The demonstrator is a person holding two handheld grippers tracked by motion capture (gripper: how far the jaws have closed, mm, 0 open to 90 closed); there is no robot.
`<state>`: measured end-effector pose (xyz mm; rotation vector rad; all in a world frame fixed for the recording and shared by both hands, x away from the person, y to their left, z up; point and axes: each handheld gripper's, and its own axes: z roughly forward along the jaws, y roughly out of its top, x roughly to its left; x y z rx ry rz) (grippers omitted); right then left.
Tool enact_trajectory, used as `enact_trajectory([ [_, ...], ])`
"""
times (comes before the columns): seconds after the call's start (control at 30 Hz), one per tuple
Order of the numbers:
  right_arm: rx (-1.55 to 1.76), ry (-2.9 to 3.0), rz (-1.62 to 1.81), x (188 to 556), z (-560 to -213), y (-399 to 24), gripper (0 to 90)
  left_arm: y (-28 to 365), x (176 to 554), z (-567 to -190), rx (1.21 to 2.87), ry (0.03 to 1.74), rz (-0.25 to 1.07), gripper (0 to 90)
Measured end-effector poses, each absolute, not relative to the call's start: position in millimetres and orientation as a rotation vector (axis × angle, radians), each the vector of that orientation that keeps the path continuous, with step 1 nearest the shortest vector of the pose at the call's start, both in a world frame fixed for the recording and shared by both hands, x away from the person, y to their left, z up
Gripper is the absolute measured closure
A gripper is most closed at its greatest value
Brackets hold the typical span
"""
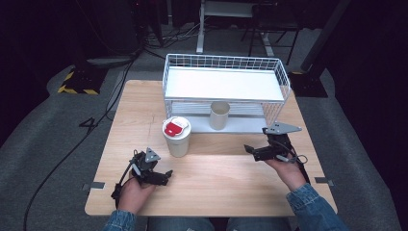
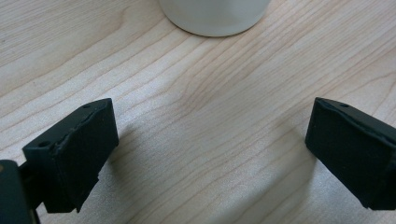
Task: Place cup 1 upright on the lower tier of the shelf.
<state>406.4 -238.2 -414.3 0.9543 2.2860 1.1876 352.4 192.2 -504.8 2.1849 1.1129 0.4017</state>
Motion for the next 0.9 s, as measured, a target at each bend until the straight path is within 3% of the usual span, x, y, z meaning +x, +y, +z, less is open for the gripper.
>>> enact_trajectory([
  [0.53,1.014,2.306,1.132,385,-434,-280,0.0,192,352,-505,2.185,1.112,0.401,3.1],
  [0.9,1.095,2.317,1.056,380,-468,-307,0.0,192,352,-505,2.185,1.112,0.402,3.1],
])
